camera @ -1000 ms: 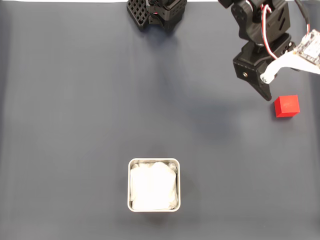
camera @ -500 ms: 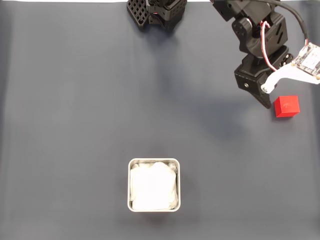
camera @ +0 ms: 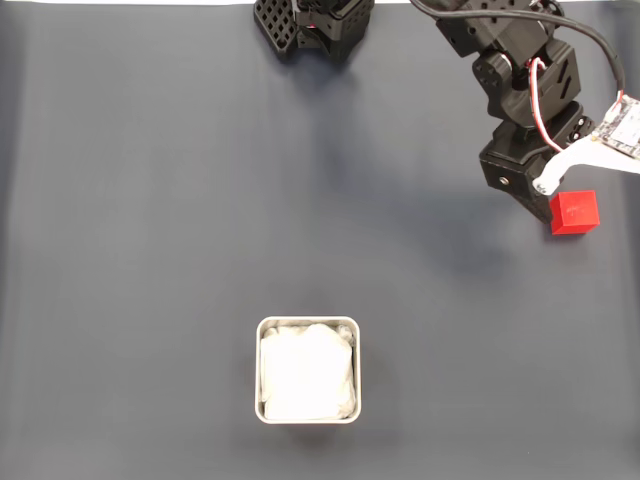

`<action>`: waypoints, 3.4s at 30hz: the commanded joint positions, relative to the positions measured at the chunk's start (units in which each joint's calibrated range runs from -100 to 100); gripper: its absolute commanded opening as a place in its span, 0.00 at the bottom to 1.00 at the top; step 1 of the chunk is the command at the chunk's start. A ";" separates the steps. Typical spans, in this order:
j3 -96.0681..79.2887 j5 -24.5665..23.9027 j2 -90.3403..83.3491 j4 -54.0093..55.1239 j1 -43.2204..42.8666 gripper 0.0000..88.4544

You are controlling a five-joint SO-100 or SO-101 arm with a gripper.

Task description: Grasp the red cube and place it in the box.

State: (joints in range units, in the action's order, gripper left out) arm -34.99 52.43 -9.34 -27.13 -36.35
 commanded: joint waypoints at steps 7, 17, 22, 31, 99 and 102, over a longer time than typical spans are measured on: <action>1.51 1.03 2.92 3.52 -1.50 0.46; 3.51 1.22 6.13 5.08 -1.65 0.46; 5.16 1.22 7.60 5.49 -1.43 0.46; 7.71 1.07 10.03 6.23 -1.43 0.46; 11.36 0.44 12.89 1.23 -5.41 0.46; 10.17 0.63 11.85 1.23 -5.41 0.46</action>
State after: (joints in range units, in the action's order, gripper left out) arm -24.50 52.97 7.43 -25.62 -41.10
